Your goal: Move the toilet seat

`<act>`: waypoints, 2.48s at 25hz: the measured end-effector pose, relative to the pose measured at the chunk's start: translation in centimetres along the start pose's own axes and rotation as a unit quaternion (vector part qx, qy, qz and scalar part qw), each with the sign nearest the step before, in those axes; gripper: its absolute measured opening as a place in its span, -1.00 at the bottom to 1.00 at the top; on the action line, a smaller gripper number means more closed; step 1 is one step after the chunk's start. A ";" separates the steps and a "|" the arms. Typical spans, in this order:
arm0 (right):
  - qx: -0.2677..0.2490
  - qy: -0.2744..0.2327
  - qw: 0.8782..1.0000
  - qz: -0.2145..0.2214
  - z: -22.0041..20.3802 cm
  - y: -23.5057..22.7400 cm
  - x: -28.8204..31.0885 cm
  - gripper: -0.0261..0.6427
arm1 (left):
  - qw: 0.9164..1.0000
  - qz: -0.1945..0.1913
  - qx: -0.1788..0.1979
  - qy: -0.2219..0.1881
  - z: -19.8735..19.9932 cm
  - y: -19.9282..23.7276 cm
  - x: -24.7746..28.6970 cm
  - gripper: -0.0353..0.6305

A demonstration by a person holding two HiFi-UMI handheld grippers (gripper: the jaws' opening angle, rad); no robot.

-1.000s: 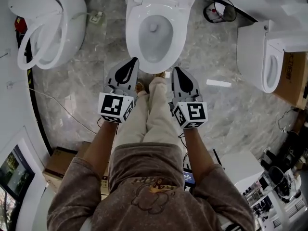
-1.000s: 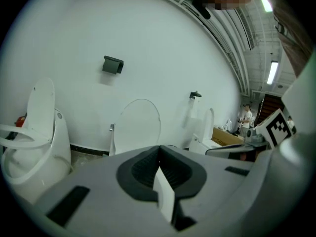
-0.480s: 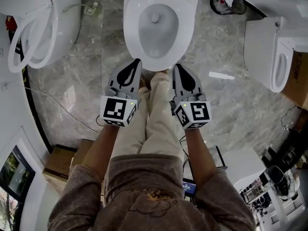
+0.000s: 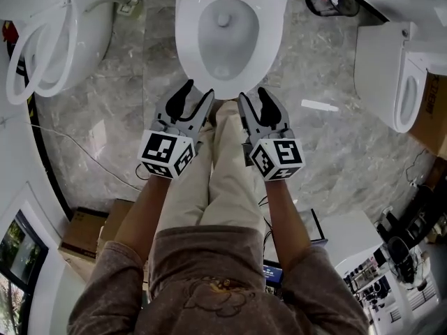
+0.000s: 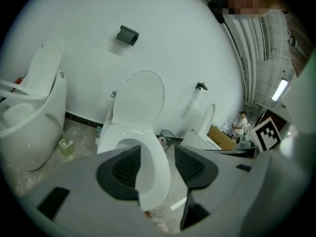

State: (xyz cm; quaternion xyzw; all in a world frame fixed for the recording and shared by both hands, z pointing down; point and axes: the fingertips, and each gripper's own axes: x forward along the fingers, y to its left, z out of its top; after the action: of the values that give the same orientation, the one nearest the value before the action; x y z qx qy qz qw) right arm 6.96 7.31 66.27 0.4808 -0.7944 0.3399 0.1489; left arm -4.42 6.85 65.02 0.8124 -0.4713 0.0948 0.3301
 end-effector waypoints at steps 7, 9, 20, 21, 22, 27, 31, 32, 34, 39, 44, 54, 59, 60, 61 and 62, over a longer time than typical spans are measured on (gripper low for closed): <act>0.041 0.035 0.999 0.002 -3.1 -2.3 1.5 0.17 | 0.996 -0.014 -0.073 0.042 -4.1 1.7 1.5 0.18; 0.064 0.039 0.997 -0.002 -4.0 -3.2 2.0 0.23 | 0.995 -0.010 -0.084 0.052 -5.3 2.5 1.7 0.20; 0.126 0.102 0.987 -0.015 -11.1 -7.1 5.4 0.34 | 0.982 0.025 -0.154 0.110 -12.5 6.9 4.8 0.21; 0.128 0.109 0.986 -0.017 -11.7 -7.5 5.6 0.34 | 0.981 0.026 -0.156 0.117 -13.0 7.1 5.2 0.21; 0.129 0.117 0.985 -0.019 -12.3 -7.9 6.0 0.35 | 0.980 0.027 -0.156 0.124 -13.5 7.3 5.5 0.21; 0.137 0.151 0.979 -0.024 -15.3 -9.0 7.5 0.36 | 0.970 0.048 -0.174 0.163 -16.7 8.7 6.6 0.21; 0.150 0.164 0.975 -0.031 -17.1 -9.6 8.4 0.36 | 0.961 0.062 -0.201 0.179 -18.7 9.8 7.6 0.20; 0.153 0.164 0.974 -0.033 -17.3 -9.8 8.6 0.36 | 0.959 0.064 -0.206 0.181 -18.9 10.0 7.8 0.20; 0.161 0.162 0.973 -0.037 -17.4 -10.0 8.8 0.36 | 0.957 0.066 -0.217 0.184 -19.1 10.1 8.3 0.20; 0.181 0.156 0.970 -0.042 -17.4 -10.2 9.2 0.36 | 0.951 0.065 -0.233 0.194 -19.1 10.1 8.8 0.20; 0.193 0.151 0.968 -0.052 -17.4 -10.2 9.1 0.30 | 0.944 0.078 -0.265 0.181 -19.1 10.4 8.7 0.07; 0.211 0.128 0.968 -0.054 -16.1 -10.3 7.8 0.05 | 0.944 0.091 -0.271 0.166 -18.0 10.2 7.7 -0.18; 0.201 0.124 0.970 -0.059 -14.7 -9.6 6.7 0.01 | 0.947 0.091 -0.261 0.161 -16.7 9.8 6.5 -0.30; 0.202 0.122 0.970 -0.060 -14.3 -9.4 6.5 0.01 | 0.949 0.091 -0.256 0.161 -16.4 9.7 6.3 -0.31; 0.203 0.119 0.970 -0.062 -13.8 -9.2 6.3 0.00 | 0.950 0.090 -0.250 0.162 -16.0 9.5 6.0 -0.33; 0.205 0.115 0.970 -0.065 -13.3 -9.0 6.0 0.00 | 0.952 0.088 -0.245 0.162 -15.6 9.4 5.8 -0.35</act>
State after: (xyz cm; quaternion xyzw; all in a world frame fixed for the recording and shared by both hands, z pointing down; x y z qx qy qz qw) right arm 10.61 9.67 82.90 0.5092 -0.6525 0.5382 0.1590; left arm -6.61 9.41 83.84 0.6354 -0.4898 0.1358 0.5814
